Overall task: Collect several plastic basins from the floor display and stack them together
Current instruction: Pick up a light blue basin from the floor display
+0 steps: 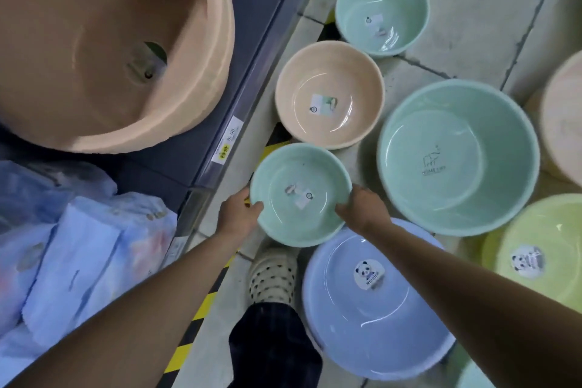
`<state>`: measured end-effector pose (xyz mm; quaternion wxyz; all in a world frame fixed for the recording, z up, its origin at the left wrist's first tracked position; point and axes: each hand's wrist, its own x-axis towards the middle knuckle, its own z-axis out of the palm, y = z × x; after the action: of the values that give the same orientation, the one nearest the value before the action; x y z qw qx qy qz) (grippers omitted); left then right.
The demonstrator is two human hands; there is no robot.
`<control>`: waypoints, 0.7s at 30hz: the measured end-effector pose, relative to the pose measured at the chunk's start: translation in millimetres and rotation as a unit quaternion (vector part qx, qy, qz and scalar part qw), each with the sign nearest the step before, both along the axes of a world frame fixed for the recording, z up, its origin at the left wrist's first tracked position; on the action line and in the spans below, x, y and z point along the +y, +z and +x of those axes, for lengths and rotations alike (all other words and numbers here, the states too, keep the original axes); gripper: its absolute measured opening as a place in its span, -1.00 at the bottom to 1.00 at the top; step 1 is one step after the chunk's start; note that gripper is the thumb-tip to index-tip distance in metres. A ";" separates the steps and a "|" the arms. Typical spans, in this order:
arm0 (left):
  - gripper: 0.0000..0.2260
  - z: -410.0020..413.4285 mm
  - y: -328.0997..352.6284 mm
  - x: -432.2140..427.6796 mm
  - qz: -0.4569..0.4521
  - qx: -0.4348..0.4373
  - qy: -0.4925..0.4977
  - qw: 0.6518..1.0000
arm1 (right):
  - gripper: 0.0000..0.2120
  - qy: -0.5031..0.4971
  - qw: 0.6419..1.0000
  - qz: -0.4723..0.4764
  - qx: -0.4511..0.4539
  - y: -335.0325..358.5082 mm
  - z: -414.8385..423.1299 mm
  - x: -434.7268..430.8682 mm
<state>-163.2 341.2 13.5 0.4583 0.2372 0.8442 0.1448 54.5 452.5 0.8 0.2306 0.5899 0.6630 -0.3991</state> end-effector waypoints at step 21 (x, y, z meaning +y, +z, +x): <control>-0.86 6.8 162.7 81.6 0.026 0.030 -0.052 0.998 | -0.79 -0.293 0.945 -0.083 0.122 181.7 14.7 25.6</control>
<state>-156.4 422.8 176.2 0.4334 0.2970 0.8400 0.1356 69.2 478.1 182.5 0.0687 0.6835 0.4484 -0.5718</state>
